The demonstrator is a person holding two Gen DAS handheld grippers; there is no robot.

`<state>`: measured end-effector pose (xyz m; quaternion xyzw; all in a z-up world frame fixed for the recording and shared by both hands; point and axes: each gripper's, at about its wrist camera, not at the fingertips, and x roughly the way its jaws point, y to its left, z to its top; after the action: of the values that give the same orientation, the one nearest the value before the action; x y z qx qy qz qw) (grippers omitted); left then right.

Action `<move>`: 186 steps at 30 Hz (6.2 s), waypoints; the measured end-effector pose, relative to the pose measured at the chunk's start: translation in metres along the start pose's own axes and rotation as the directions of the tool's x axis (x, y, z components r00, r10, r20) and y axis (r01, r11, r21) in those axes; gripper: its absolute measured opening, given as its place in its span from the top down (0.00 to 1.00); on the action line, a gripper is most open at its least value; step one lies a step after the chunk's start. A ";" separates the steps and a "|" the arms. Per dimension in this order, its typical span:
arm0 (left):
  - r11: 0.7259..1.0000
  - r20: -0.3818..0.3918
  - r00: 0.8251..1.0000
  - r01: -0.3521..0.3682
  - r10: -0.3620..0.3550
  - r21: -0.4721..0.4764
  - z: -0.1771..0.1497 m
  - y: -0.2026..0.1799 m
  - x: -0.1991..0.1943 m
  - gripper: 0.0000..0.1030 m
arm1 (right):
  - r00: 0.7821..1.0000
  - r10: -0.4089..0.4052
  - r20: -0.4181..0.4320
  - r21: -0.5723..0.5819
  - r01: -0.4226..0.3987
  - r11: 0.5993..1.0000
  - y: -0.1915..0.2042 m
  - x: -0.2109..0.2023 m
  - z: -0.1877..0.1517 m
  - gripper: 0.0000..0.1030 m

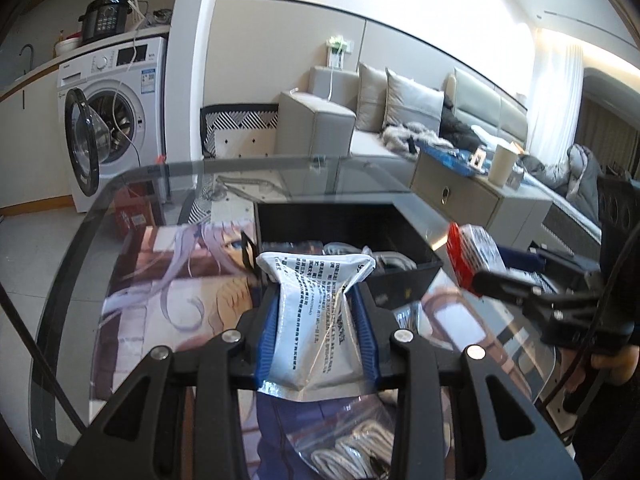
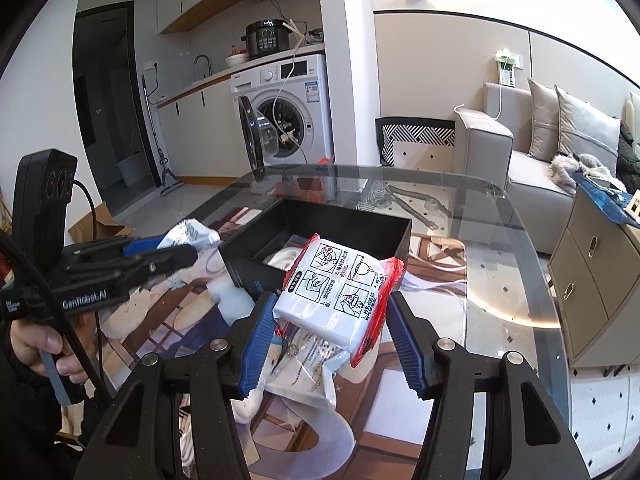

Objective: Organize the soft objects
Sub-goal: 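Carry the pouch with the left gripper while the right gripper carries the packet over the box, then open the right gripper over the box while the left gripper releases the pouch inside, then move the left gripper to the adidas bag of white laces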

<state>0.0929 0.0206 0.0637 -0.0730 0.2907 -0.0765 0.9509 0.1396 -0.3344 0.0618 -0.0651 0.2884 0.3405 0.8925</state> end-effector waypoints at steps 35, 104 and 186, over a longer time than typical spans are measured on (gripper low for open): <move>0.999 0.084 0.996 -0.019 0.016 0.033 0.072 0.005 0.041 0.66 | 0.996 0.021 0.090 0.004 -0.021 1.000 -0.035 0.016 0.072 0.45; 0.997 0.040 0.997 -0.072 0.071 0.030 0.011 -0.001 0.007 0.00 | 0.999 -0.032 -0.023 0.024 0.033 0.999 -0.012 0.015 0.004 0.01; 0.994 -0.238 0.966 -0.105 0.099 -0.013 -0.105 -0.002 0.002 0.00 | 0.994 0.002 -0.113 0.017 0.000 1.000 0.029 0.004 -0.053 0.01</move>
<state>0.0356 0.0087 -0.0234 -0.0603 0.4066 -0.0320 0.9111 0.0984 -0.3265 0.0179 -0.0767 0.3414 0.3344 0.8750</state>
